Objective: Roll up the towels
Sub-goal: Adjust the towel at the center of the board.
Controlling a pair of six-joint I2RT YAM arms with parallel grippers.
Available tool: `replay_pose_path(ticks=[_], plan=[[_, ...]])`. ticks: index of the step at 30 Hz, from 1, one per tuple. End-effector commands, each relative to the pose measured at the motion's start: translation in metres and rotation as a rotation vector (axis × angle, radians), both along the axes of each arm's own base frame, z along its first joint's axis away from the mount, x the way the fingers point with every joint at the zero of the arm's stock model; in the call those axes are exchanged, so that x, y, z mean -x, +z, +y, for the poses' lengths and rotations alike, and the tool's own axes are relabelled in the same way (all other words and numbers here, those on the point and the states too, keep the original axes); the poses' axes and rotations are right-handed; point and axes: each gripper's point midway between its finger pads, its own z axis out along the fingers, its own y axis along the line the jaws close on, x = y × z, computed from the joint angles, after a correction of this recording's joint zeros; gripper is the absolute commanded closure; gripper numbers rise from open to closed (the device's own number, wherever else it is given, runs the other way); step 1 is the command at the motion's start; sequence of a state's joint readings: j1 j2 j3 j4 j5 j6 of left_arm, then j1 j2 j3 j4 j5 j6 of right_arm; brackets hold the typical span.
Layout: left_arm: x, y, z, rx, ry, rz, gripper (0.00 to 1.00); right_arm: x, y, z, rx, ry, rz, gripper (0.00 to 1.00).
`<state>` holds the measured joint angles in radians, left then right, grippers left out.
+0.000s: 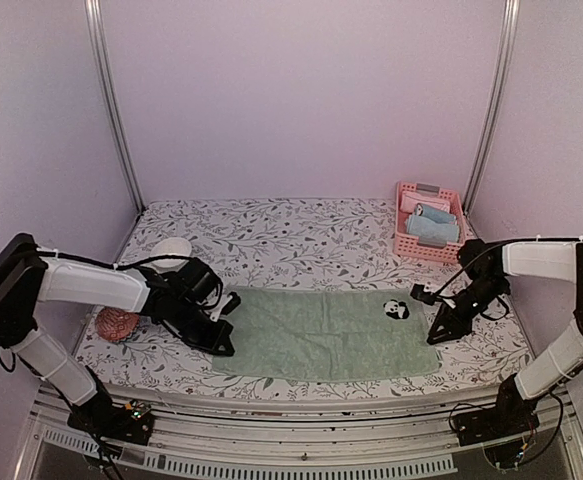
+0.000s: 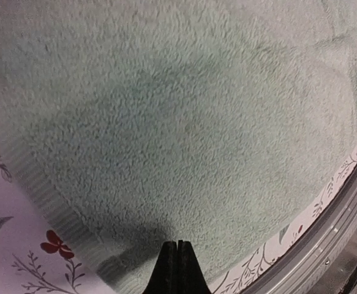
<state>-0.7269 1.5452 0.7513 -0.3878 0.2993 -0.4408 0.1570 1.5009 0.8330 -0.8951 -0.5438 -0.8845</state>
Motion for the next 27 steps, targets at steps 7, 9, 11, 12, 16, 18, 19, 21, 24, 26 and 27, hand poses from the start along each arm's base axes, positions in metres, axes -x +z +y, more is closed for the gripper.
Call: replay_pose_path(ticks=[7, 9, 11, 12, 16, 18, 19, 21, 24, 26, 27], plan=[[0.053, -0.044, 0.033, -0.165, 0.069, 0.133, 1.00, 0.037, -0.064, -0.030, 0.172, 0.086, 0.069, 0.78], [0.063, -0.047, 0.037, -0.186, 0.070, 0.140, 1.00, 0.043, -0.072, -0.034, 0.193, 0.090, 0.097, 0.79], [0.070, -0.045, 0.036, -0.183, 0.072, 0.145, 1.00, 0.046, -0.079, -0.039, 0.220, 0.093, 0.111, 0.79], [0.075, -0.044, 0.034, -0.177, 0.072, 0.151, 1.00, 0.048, -0.083, -0.041, 0.237, 0.092, 0.122, 0.80], [0.088, -0.035, 0.023, -0.151, 0.049, 0.168, 1.00, 0.054, -0.082, -0.053, 0.300, 0.083, 0.133, 0.80], [0.091, -0.027, 0.017, -0.140, 0.031, 0.163, 1.00, 0.054, -0.075, -0.057, 0.316, 0.087, 0.114, 0.80], [0.090, -0.022, 0.014, -0.135, 0.025, 0.157, 1.00, 0.051, -0.069, -0.056, 0.314, 0.087, 0.102, 0.80], [0.082, -0.005, 0.001, -0.092, -0.004, 0.117, 1.00, 0.038, -0.049, -0.048, 0.266, 0.076, 0.080, 0.79], [0.056, 0.035, -0.023, -0.019, -0.041, 0.002, 0.86, 0.009, -0.006, -0.024, 0.136, 0.049, 0.043, 0.75], [0.039, 0.059, -0.035, 0.018, -0.064, -0.045, 0.73, -0.016, 0.023, -0.012, 0.069, 0.021, -0.002, 0.73], [0.030, 0.067, -0.036, 0.024, -0.065, -0.060, 0.70, -0.026, 0.032, -0.008, 0.049, 0.008, -0.023, 0.73]])
